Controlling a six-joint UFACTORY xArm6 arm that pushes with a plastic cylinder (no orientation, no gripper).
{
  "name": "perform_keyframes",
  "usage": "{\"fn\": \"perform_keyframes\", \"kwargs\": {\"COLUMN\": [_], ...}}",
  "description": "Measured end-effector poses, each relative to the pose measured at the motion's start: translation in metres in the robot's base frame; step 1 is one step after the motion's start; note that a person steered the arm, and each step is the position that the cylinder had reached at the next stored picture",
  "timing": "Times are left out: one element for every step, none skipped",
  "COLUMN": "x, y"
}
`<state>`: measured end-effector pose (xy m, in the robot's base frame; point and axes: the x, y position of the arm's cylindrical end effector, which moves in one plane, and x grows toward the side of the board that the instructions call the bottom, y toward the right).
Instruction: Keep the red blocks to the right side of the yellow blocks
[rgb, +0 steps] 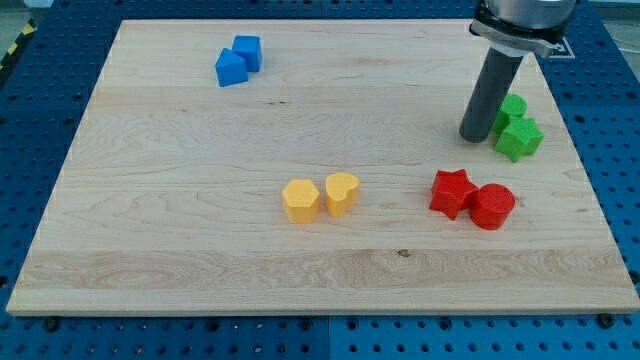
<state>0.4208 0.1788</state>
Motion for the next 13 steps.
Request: {"fn": "perform_keyframes", "kwargs": {"x": [0.016,0.032,0.041,0.047,0.048,0.048,0.059,0.07,0.076,0.082,0.089,0.104,0.124], "y": [0.0,0.002,0.005,0.015,0.019,0.021,0.021,0.021,0.024,0.029,0.043,0.045,0.045]}}
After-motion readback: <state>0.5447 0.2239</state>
